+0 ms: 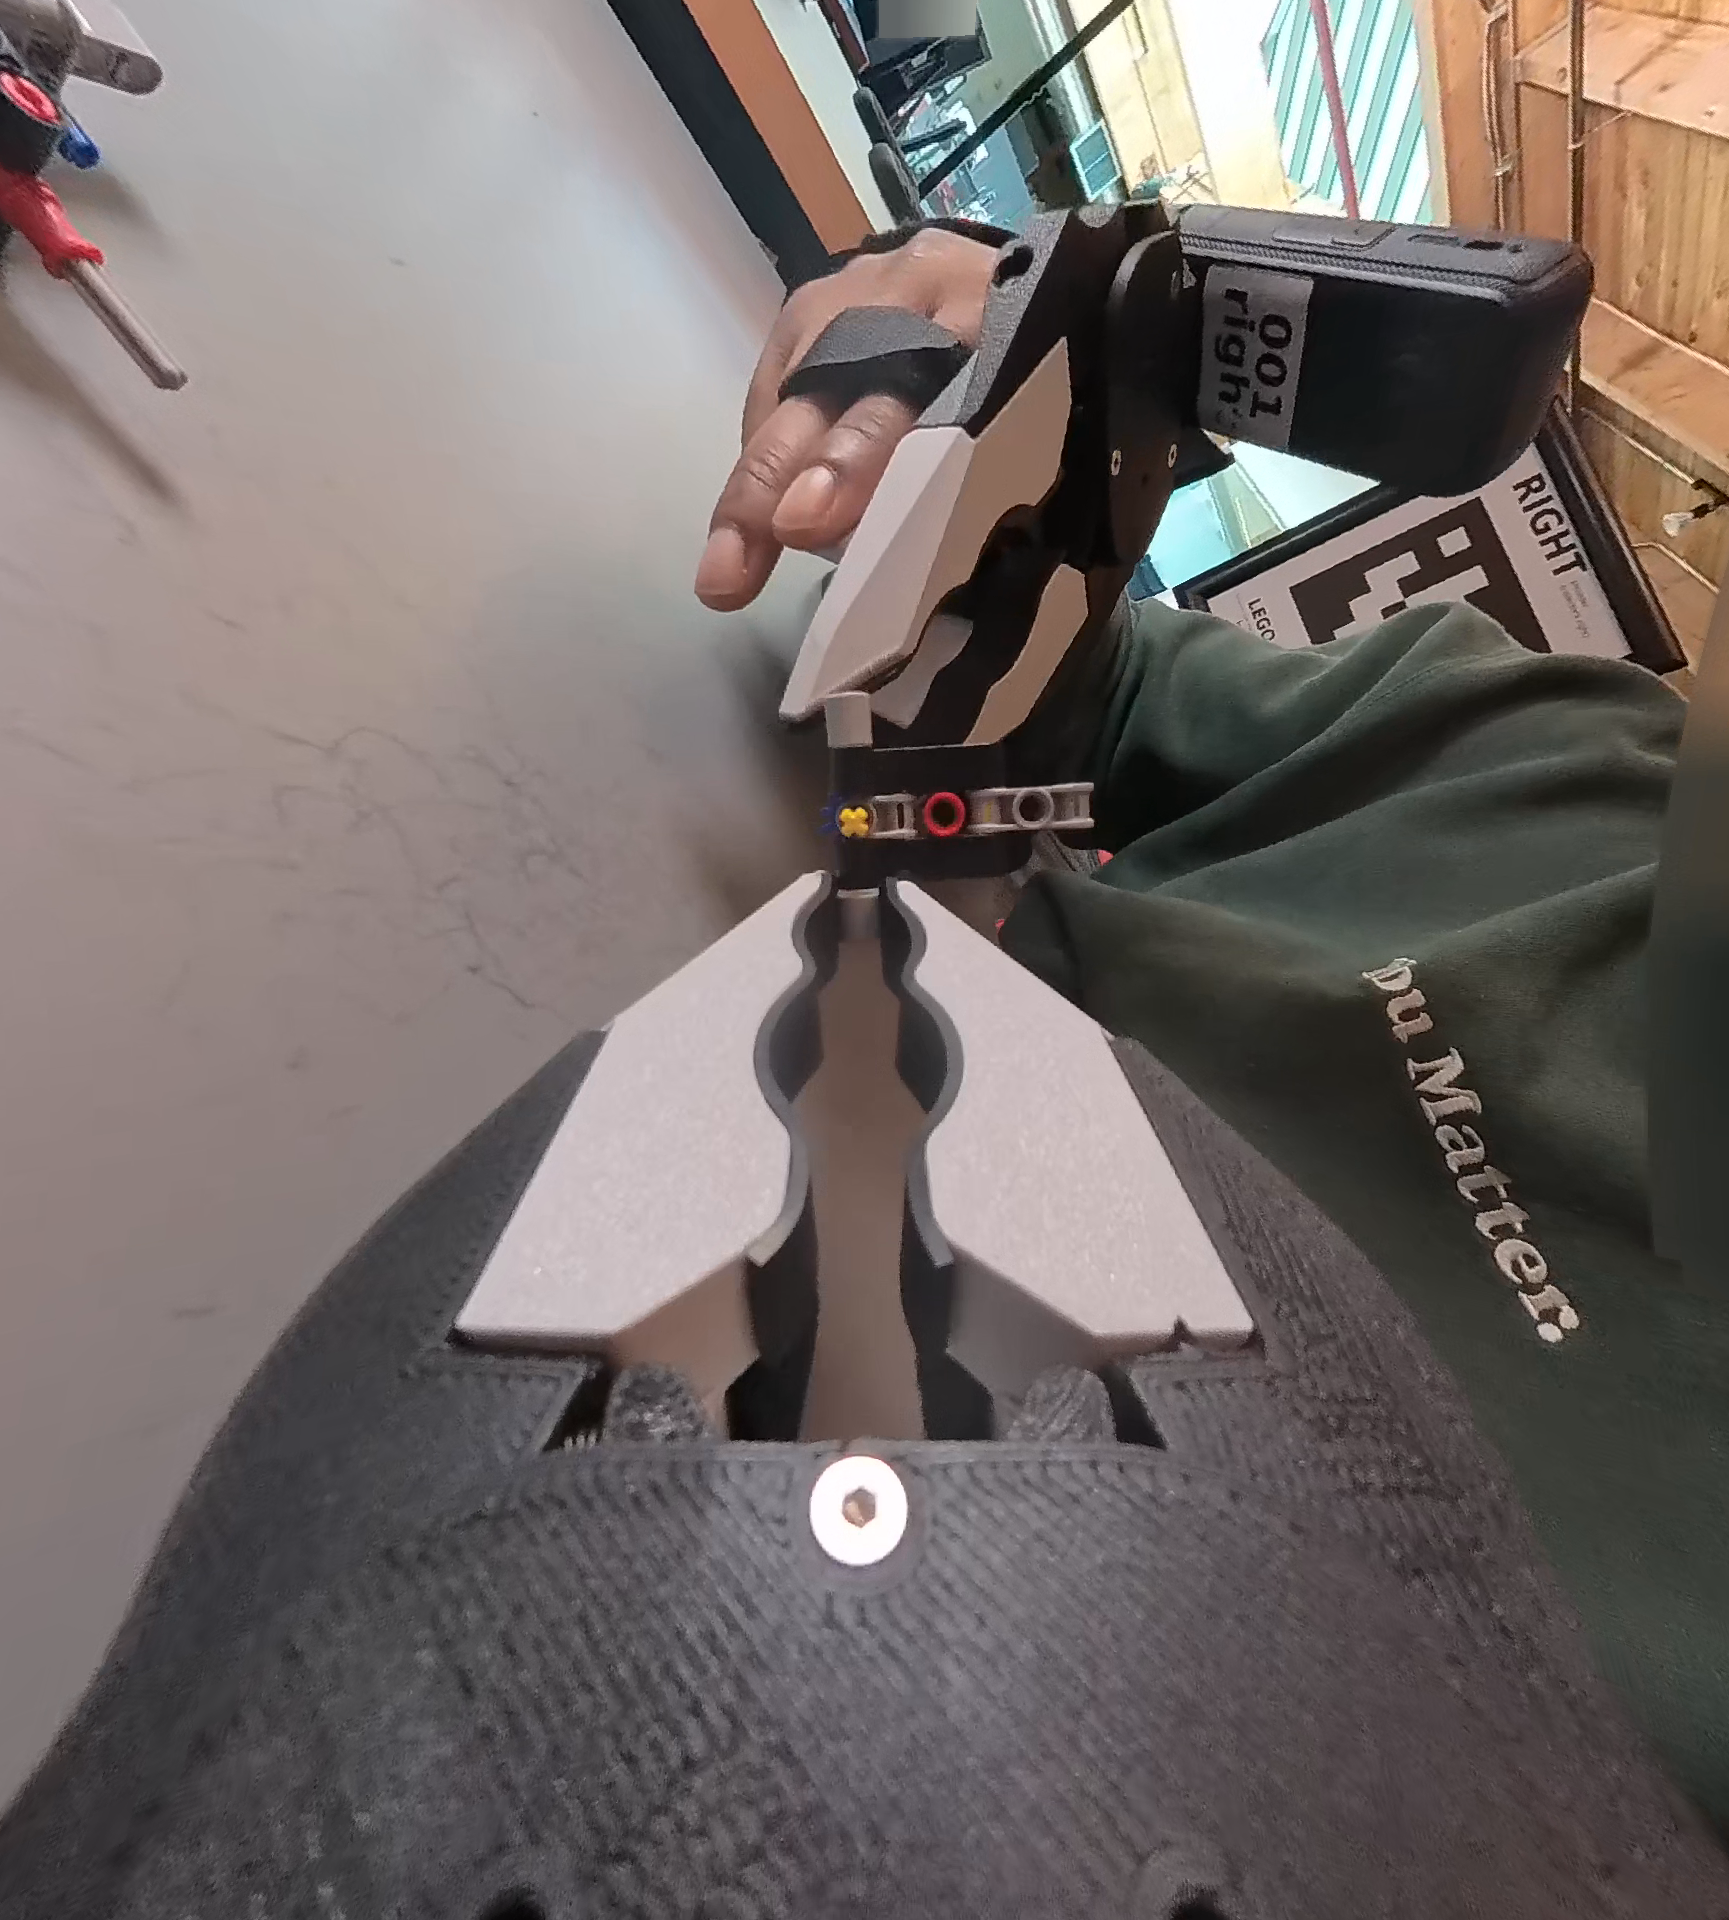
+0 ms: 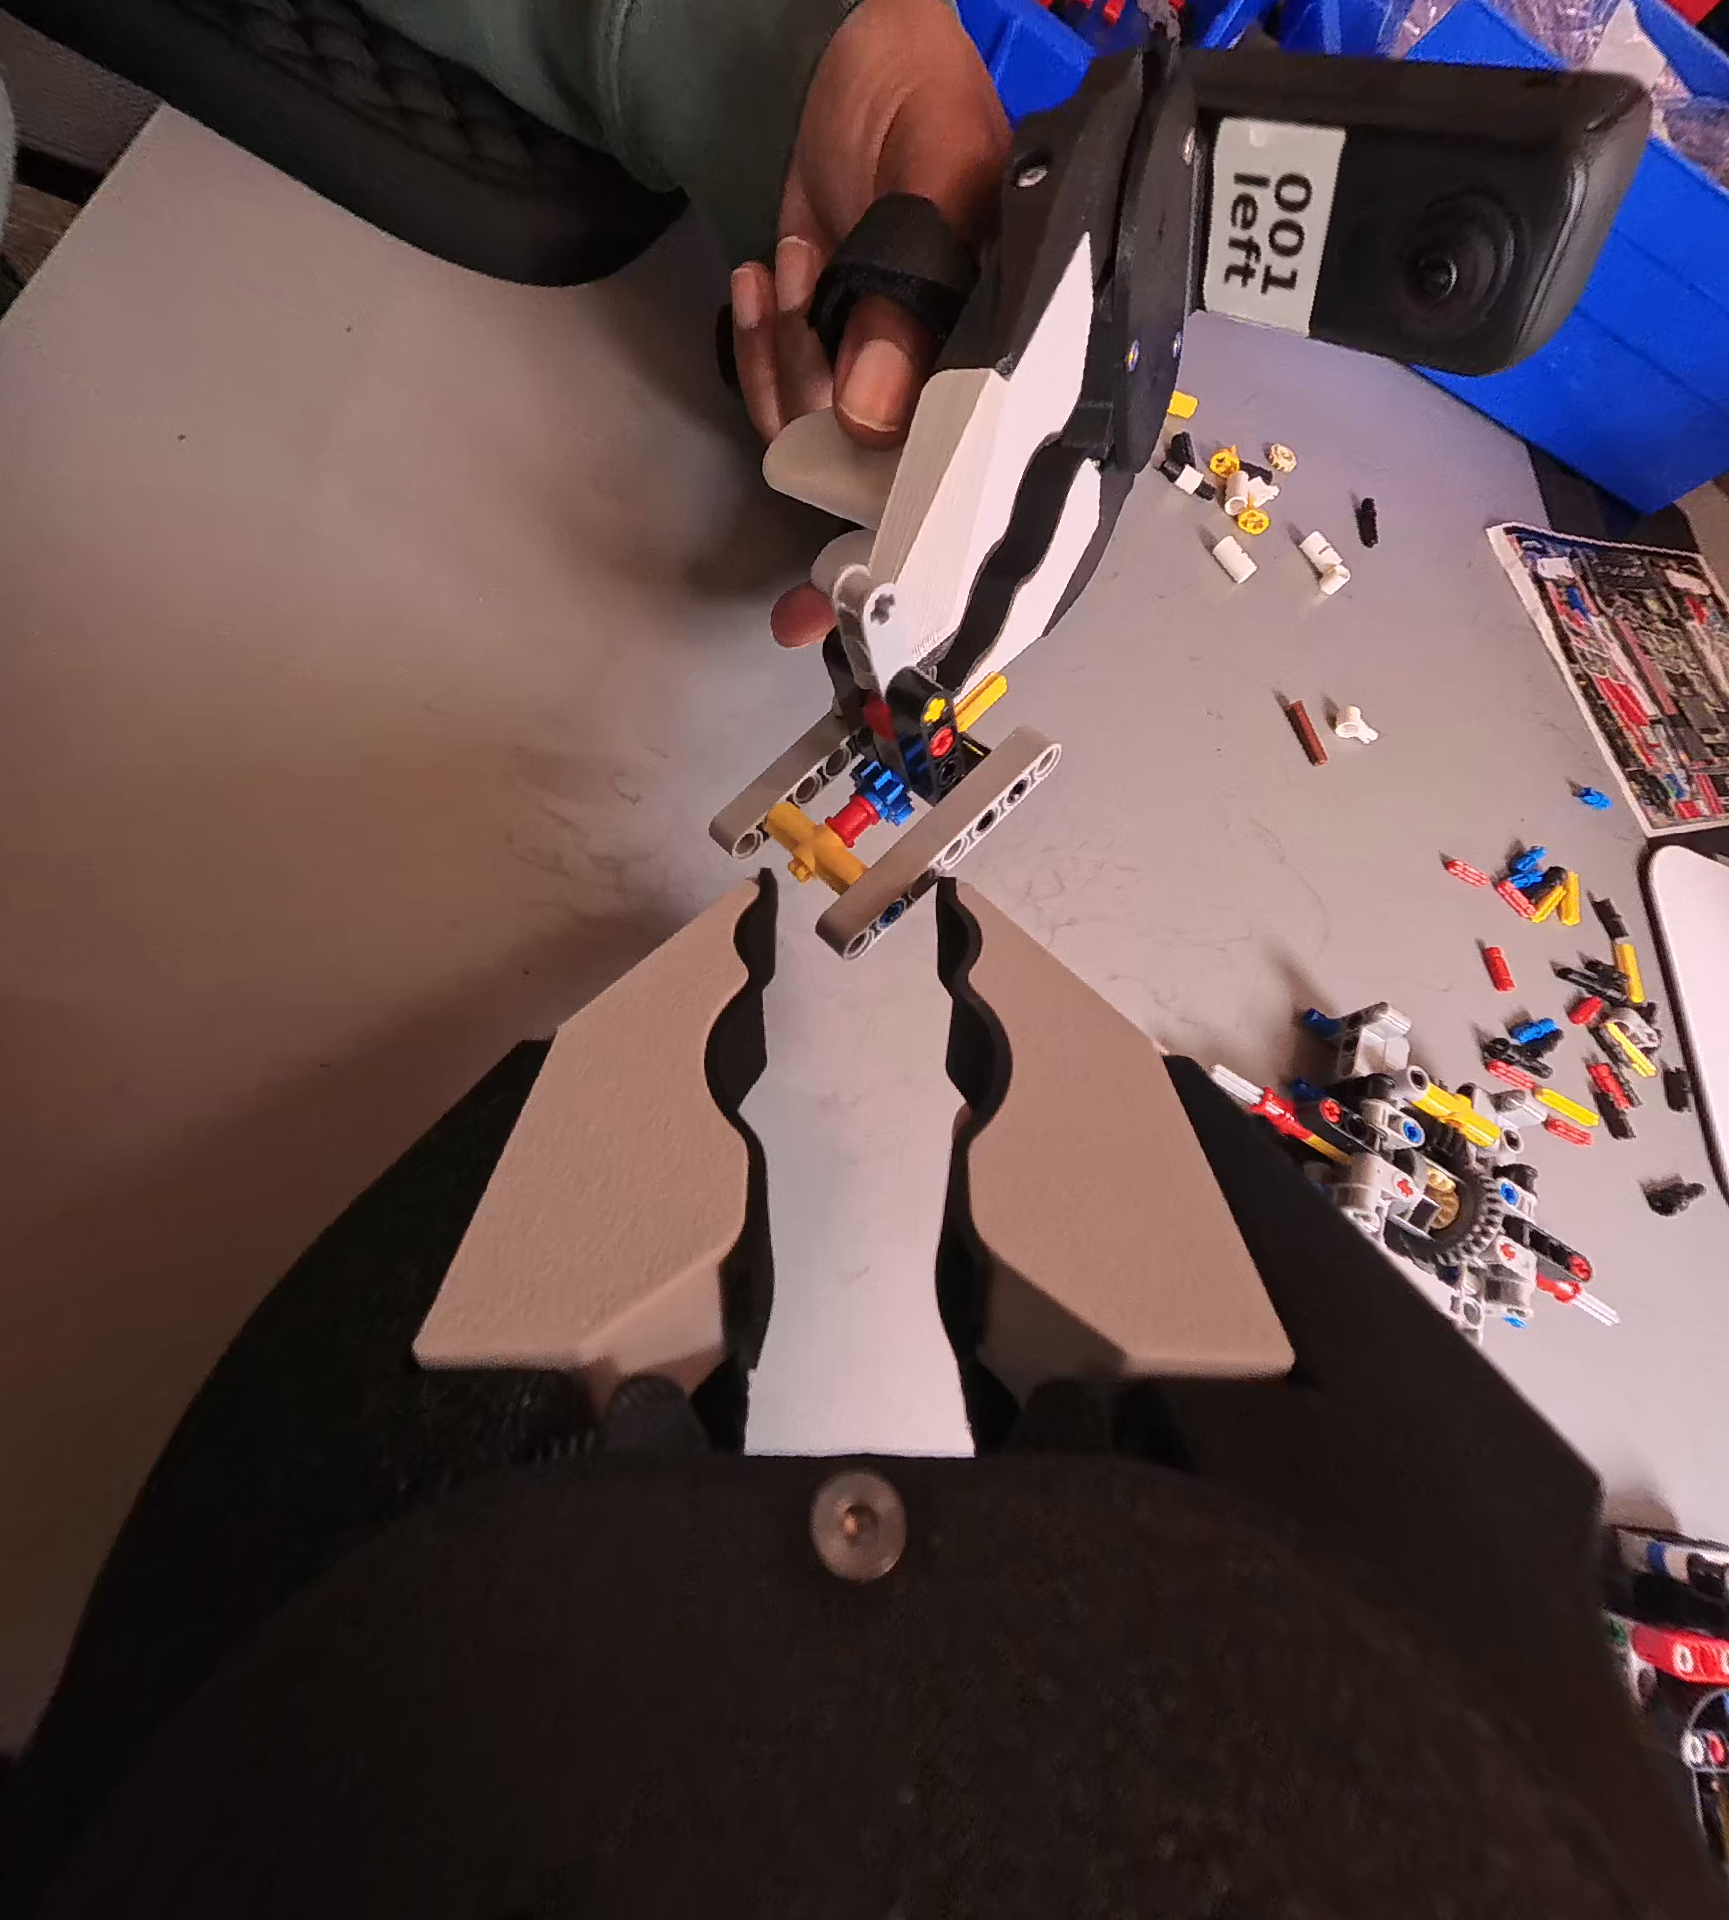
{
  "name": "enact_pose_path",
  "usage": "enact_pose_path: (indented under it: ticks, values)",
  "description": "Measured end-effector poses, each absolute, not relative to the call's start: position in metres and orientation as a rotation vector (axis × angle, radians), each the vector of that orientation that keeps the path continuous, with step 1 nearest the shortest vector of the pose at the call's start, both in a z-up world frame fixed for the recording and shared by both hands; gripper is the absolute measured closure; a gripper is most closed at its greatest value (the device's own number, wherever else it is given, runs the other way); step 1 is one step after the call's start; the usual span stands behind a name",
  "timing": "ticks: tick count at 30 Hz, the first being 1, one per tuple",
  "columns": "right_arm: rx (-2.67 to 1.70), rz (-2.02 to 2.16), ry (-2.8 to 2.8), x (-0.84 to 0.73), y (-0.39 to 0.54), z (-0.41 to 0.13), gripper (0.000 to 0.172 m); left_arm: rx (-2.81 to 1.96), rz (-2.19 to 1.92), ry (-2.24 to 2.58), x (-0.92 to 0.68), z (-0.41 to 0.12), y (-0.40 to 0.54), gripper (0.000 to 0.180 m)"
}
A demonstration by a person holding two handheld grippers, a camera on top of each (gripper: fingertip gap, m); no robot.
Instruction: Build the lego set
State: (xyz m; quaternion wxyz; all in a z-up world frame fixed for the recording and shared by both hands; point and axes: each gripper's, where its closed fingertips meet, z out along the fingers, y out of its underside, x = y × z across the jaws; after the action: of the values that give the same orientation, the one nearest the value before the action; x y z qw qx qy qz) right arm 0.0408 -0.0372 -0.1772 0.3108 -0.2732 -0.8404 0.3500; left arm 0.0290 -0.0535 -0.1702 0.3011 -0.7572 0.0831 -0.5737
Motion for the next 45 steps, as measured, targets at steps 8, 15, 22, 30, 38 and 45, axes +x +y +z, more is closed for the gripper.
enact_pose_path:
  ticks: [8,15,22,30,38,45]
  values:
    - [-0.758,0.917,-2.229,0.039,-0.036,-0.178,0.148,-2.022,-1.508,0.221,0.030,-0.172,-0.053,0.175]
    - [-0.804,0.921,-2.242,0.038,-0.036,-0.182,0.151,-2.043,-1.488,0.216,0.029,-0.176,-0.053,0.175]
    - [-0.829,0.906,-2.253,0.037,-0.036,-0.186,0.153,-2.056,-1.484,0.214,0.028,-0.179,-0.054,0.175]
    - [-0.872,0.921,-2.248,0.035,-0.036,-0.189,0.153,-2.069,-1.469,0.211,0.026,-0.181,-0.053,0.175]
    - [-0.917,0.973,-2.202,0.031,-0.036,-0.186,0.155,-2.060,-1.480,0.201,0.024,-0.181,-0.053,0.175]
    - [-0.937,1.016,-2.170,0.029,-0.036,-0.184,0.154,-2.043,-1.496,0.189,0.022,-0.178,-0.052,0.175]
